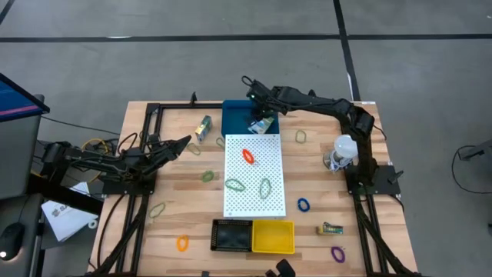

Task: Pick & Place Office Desk Supplies
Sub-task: Put the crayon box into the blue bin

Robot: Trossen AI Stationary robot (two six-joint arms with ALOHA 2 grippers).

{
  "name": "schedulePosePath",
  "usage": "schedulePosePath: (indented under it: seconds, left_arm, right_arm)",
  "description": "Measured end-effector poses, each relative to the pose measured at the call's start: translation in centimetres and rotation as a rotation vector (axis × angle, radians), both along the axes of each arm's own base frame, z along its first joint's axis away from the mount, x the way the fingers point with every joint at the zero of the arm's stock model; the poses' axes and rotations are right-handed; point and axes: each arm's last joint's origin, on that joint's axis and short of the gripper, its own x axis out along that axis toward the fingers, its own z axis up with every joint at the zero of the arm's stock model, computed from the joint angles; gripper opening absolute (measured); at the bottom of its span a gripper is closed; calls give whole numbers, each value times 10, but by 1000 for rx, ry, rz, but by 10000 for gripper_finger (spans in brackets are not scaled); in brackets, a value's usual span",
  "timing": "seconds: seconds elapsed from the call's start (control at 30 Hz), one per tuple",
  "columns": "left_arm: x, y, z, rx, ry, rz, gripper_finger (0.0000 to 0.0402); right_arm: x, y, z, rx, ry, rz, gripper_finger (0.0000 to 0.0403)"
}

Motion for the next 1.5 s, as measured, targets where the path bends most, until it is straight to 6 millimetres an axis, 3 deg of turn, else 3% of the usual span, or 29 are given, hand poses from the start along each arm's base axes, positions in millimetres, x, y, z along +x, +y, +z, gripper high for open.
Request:
schedulePosePath:
  seconds: [0.23, 0.4, 0.5, 0.73, 0.9, 1.13, 1.33, 1.5]
  left_arm:
    - [0, 0, 0, 0, 0, 0, 205]
    - [1, -1, -1, 57, 52, -12, 205]
    - [10, -3, 10, 153, 186, -44, 205]
    - [46, 3, 66, 366, 717, -23, 216]
    - [75, 33, 99, 274, 1081, -30, 263]
    - [98, 104, 124, 13, 1330, -58, 318]
    - [94, 157, 98, -222, 1356, -151, 328]
    - [98, 167, 71, -248, 1435, -221, 328]
  right_arm:
    - [-5, 6, 11, 16, -13, 16, 103]
    - [-13, 21, 45, -31, -77, 61, 103]
    - [-22, 35, 72, -80, -120, 112, 103]
    - [-44, 68, 120, -184, -191, 155, 103]
    - [-59, 85, 141, -244, -221, 127, 103]
    - [-84, 94, 162, -223, -275, 76, 103]
    - [-107, 118, 179, -204, -290, 104, 103]
    - [-134, 155, 193, -243, -271, 131, 103]
